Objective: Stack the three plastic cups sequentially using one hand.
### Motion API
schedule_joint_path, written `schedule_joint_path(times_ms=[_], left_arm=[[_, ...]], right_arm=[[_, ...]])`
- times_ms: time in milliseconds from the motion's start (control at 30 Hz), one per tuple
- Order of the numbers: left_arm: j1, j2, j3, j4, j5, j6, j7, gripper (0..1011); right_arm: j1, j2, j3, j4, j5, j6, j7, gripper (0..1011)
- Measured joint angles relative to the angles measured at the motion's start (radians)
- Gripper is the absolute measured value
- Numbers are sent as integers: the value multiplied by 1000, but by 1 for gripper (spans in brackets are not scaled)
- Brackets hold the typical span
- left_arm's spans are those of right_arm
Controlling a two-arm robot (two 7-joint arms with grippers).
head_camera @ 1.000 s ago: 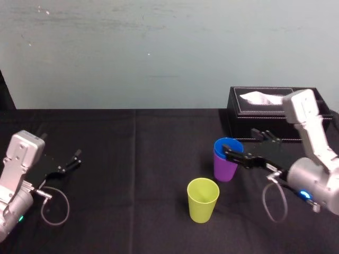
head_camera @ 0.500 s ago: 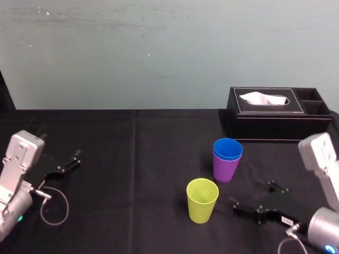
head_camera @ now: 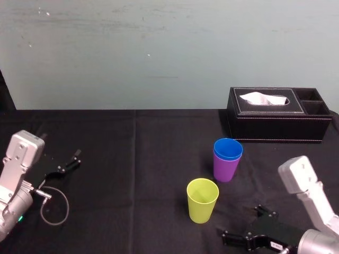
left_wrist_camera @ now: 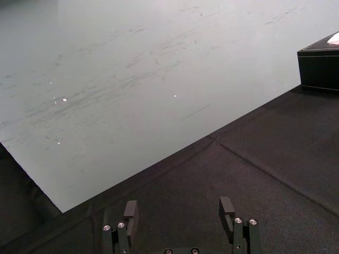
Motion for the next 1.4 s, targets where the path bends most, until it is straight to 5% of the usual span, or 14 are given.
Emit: schedule_joint_path(times_ms=[300, 767, 1400], left_arm=[[0, 0, 0, 0, 0, 0, 0, 1000], [0, 0, 0, 0, 0, 0, 0, 1000], [0, 0, 0, 0, 0, 0, 0, 1000]], right_arm=[[45, -35, -68, 44, -48, -28, -46, 1000], [99, -114, -90, 131, -66, -76, -67, 1000], [161, -159, -128, 212, -70, -92, -45, 1000]])
